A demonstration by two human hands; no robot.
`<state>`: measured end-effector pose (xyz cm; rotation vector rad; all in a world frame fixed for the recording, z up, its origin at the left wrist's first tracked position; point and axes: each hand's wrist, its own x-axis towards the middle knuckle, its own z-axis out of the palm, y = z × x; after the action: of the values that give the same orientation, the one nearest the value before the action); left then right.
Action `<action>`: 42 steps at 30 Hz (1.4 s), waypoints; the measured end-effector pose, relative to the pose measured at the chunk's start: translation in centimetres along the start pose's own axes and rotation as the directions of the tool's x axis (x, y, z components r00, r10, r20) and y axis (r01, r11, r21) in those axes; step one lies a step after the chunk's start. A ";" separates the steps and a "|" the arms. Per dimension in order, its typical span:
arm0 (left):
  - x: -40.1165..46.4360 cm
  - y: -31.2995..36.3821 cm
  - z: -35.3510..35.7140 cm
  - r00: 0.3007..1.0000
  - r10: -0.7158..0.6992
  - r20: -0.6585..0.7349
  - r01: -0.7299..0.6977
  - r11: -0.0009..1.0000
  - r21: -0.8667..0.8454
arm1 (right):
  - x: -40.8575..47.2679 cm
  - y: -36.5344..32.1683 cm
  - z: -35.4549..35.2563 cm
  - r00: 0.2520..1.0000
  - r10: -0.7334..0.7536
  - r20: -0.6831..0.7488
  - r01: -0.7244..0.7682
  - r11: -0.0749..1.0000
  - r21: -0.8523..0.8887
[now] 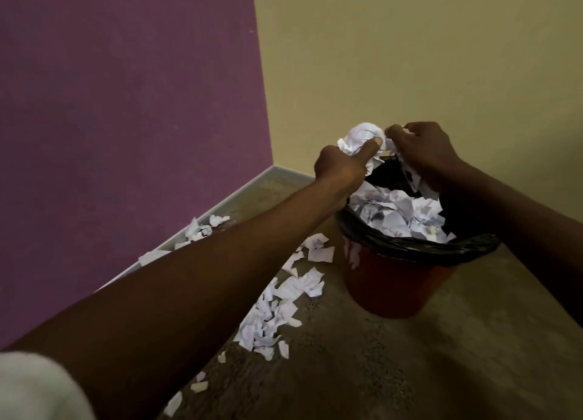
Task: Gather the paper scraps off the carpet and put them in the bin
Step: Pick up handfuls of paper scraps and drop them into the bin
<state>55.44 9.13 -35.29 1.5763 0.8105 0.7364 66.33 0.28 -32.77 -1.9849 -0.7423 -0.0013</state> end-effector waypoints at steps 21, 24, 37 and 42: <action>0.9 -0.3 3.7 0.986 0.051 0.162 -0.090 0.965 0.247 | 0.9 6.9 -2.0 0.999 0.034 0.020 -0.032 0.993 -0.118; 1.0 -0.5 2.7 0.993 0.099 0.061 -0.106 0.986 0.129 | 0.4 6.1 -1.2 0.999 -0.051 0.017 0.053 0.980 -0.190; -0.3 -0.4 -9.2 0.983 0.179 -0.046 -0.146 0.904 0.402 | -4.4 0.0 4.8 0.792 -0.566 0.230 0.610 0.717 -0.336; -2.2 -0.2 -18.9 0.989 0.150 0.004 -0.138 0.899 0.416 | -7.8 -4.9 7.6 0.638 -0.697 0.328 0.769 0.600 -0.221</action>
<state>38.69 17.83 -32.83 2.0313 0.9212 0.7237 55.29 4.08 -35.15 -1.8523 -1.7847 -0.4597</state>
